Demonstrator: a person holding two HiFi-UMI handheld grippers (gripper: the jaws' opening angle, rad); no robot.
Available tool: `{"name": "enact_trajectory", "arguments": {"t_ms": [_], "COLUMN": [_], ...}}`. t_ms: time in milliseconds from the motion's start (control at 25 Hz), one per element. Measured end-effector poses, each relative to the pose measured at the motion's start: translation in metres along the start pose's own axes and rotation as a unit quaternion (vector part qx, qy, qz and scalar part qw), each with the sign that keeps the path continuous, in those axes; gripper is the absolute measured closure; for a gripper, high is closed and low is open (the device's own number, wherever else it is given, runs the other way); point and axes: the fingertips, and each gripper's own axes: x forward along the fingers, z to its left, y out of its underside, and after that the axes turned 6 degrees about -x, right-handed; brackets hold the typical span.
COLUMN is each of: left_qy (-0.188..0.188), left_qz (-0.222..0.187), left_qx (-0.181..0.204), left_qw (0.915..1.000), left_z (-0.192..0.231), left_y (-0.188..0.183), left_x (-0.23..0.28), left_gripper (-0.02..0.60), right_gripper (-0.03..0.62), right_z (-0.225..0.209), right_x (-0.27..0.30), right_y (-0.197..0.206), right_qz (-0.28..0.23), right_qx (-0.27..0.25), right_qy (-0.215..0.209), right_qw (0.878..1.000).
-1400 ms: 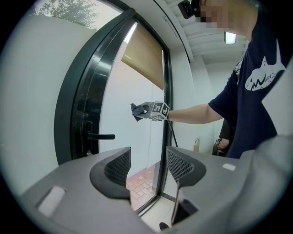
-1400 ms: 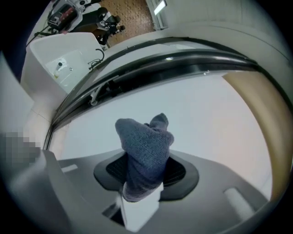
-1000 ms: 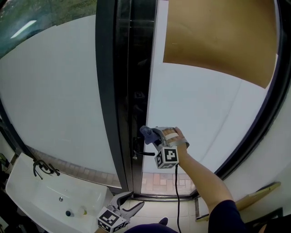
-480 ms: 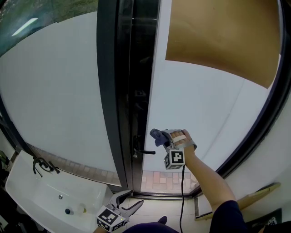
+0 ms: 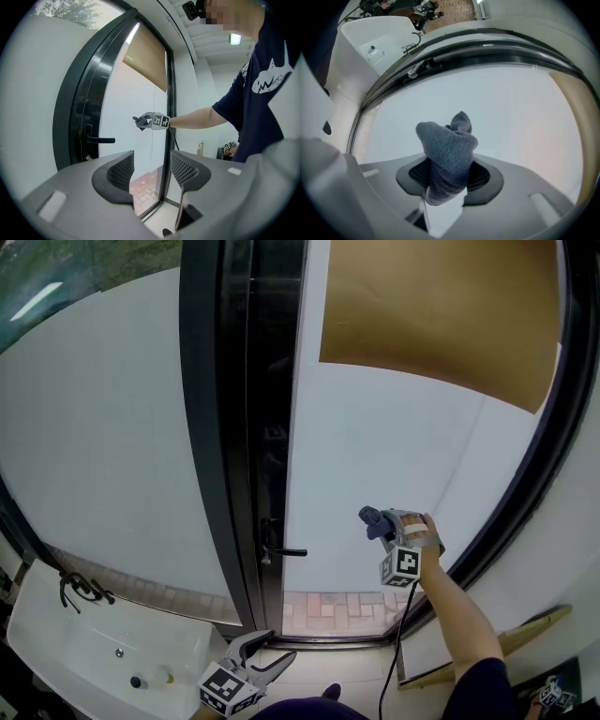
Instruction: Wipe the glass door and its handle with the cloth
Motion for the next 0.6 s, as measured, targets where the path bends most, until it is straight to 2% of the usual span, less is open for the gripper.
{"name": "enact_trajectory", "arguments": {"t_ms": [160, 320, 480, 600], "left_qy": [0.001, -0.002, -0.007, -0.015], "left_qz": [0.001, -0.001, -0.001, -0.002], "left_qx": [0.001, 0.001, 0.0, -0.001], "left_qw": [1.0, 1.0, 1.0, 0.9999], "left_z": [-0.002, -0.004, -0.005, -0.003], "left_y": [0.0, 0.001, 0.002, 0.002], "left_x": [-0.003, -0.007, -0.013, -0.018], "left_gripper": [0.341, 0.341, 0.342, 0.342], "right_gripper": [0.427, 0.427, 0.427, 0.427], "right_z": [0.005, 0.008, 0.005, -0.001], "right_x": [-0.007, -0.011, -0.015, -0.016], "right_y": [0.032, 0.025, -0.027, -0.088], "right_qz": [0.034, 0.031, -0.027, -0.082], "right_qx": [0.021, 0.052, 0.078, 0.04], "right_qy": [-0.006, -0.015, -0.02, -0.018], "right_qw": [0.999, 0.998, 0.996, 0.996]}}
